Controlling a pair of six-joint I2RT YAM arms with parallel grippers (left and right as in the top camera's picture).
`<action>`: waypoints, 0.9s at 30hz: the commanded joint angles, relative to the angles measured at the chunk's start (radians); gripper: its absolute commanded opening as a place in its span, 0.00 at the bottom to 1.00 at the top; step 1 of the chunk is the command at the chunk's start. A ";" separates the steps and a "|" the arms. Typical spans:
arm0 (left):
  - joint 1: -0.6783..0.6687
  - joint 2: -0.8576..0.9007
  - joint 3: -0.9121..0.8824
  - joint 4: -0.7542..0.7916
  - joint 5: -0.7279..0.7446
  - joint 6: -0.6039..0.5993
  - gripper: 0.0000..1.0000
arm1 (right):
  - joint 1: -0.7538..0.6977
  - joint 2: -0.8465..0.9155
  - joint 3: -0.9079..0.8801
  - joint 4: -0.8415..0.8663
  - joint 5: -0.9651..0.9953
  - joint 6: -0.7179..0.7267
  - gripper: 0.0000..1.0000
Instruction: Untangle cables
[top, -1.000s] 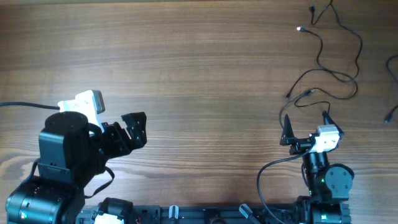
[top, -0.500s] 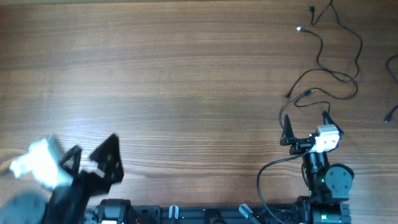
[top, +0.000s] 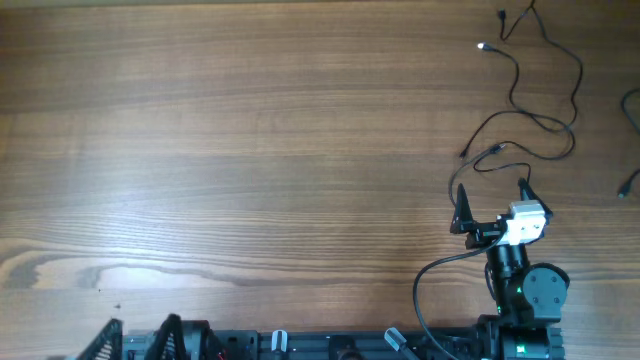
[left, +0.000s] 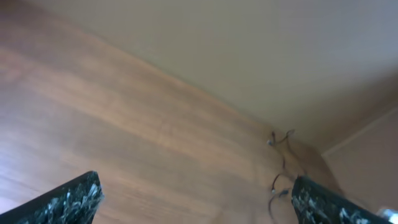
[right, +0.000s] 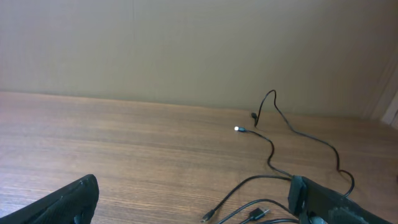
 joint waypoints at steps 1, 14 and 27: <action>0.009 -0.030 -0.001 -0.130 -0.010 0.015 1.00 | 0.006 -0.012 -0.001 0.006 -0.001 -0.014 1.00; 0.010 -0.102 0.007 -0.286 -0.010 0.015 1.00 | 0.006 -0.012 -0.001 0.006 -0.001 -0.014 1.00; 0.015 -0.102 0.007 -0.295 0.047 -0.104 1.00 | 0.006 -0.012 -0.001 0.006 -0.001 -0.014 1.00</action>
